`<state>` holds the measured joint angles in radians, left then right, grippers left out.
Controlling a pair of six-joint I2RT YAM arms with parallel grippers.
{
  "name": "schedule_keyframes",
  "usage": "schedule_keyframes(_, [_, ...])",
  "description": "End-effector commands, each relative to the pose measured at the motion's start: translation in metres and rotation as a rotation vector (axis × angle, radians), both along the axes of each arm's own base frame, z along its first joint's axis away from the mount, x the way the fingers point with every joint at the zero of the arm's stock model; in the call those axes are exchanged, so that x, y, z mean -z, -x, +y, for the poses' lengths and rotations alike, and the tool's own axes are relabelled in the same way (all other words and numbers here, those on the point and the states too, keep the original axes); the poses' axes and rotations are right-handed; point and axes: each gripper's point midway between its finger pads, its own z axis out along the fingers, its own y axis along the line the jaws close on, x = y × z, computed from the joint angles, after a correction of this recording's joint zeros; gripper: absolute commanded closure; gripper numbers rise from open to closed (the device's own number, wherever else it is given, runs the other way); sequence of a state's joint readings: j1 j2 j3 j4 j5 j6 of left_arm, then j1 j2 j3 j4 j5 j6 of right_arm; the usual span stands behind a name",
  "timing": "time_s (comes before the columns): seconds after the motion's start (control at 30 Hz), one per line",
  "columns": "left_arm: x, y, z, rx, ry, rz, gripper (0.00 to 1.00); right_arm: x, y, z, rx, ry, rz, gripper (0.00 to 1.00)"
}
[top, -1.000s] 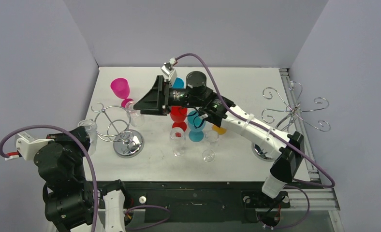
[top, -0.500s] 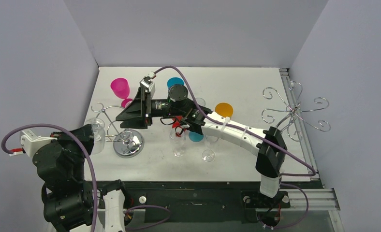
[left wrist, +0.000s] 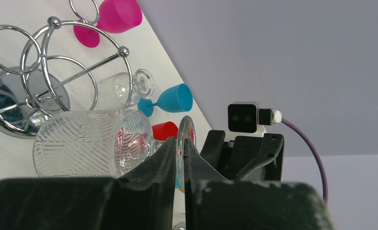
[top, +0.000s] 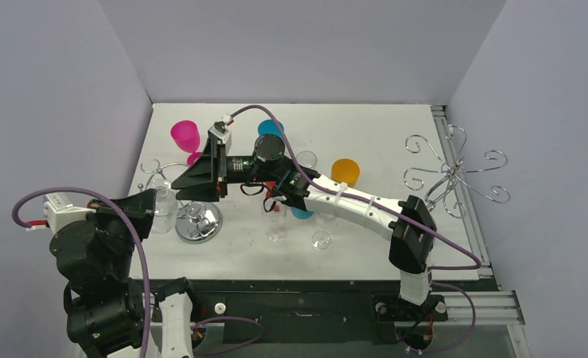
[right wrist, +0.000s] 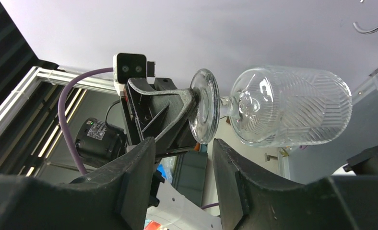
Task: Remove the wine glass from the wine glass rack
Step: Place the wine glass at the center of the board.
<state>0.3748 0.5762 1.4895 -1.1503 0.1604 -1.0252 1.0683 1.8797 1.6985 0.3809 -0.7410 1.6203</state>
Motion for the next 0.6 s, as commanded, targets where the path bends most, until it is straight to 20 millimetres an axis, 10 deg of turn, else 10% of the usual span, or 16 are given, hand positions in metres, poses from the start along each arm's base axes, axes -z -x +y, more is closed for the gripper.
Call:
schedule_keyframes(0.0, [-0.042,-0.006,-0.014,0.085,-0.024,-0.145,1.00,-0.033,0.007,-0.006,-0.010,-0.107,-0.032,0.57])
schedule_keyframes(0.57, [-0.053,-0.019,-0.039,0.257,0.019,-0.207,1.00,-0.037,-0.002,-0.017,0.010,-0.112,0.024,0.76])
